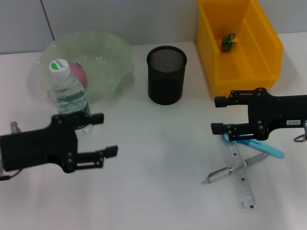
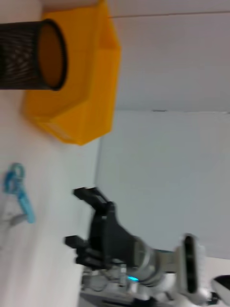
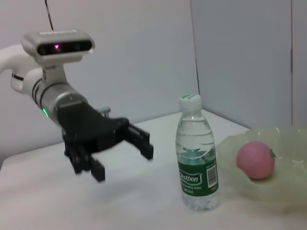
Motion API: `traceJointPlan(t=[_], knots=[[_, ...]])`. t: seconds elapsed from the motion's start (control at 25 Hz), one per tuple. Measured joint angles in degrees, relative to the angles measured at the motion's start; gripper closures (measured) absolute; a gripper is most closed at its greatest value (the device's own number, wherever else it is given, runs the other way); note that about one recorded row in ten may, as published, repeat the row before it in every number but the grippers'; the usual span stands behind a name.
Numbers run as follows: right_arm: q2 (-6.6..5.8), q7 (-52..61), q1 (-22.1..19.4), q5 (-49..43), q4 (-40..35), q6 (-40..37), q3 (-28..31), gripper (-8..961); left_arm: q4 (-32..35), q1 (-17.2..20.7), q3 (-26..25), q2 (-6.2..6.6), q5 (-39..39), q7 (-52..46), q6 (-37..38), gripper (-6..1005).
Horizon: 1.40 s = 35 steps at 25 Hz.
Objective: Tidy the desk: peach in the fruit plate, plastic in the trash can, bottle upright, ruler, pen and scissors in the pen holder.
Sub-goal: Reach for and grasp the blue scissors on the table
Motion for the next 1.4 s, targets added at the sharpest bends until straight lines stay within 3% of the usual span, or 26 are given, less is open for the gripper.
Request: traceJointPlan(t=[0.12, 0.4, 0.64, 0.92, 1.12, 1.4], knots=[[-0.09, 0.4, -0.2, 0.0, 0.0, 0.0, 0.0, 223, -0.1, 0.1, 4.1, 0.13, 1.9, 0.0, -4.2, 165], [0.03, 3.4, -0.3, -0.1, -2.5, -0.6, -0.4, 223, -1.6, -0.4, 4.5, 0.12, 3.4, 0.2, -6.6, 165], [0.66, 20.9, -1.0, -1.1, -18.3, -4.0, -4.1, 224, -1.7, -0.4, 4.1, -0.01, 3.1, 1.2, -6.9, 165], [-0.93, 48.0, 3.8, -17.0, -34.4, -6.9, -8.8, 224, -1.7, -0.6, 4.0, -0.14, 2.8, 1.2, -7.5, 165], [-1.90, 54.8, 8.7, -28.6, -35.2, -8.3, -12.6, 224, -1.7, -0.8, 4.1, -0.15, 2.6, 1.0, -7.5, 165], [-1.84, 54.6, 12.1, -37.2, -29.6, -5.8, -18.9, 224, -1.7, -0.8, 4.0, -0.08, 2.2, 0.7, -7.5, 165]])
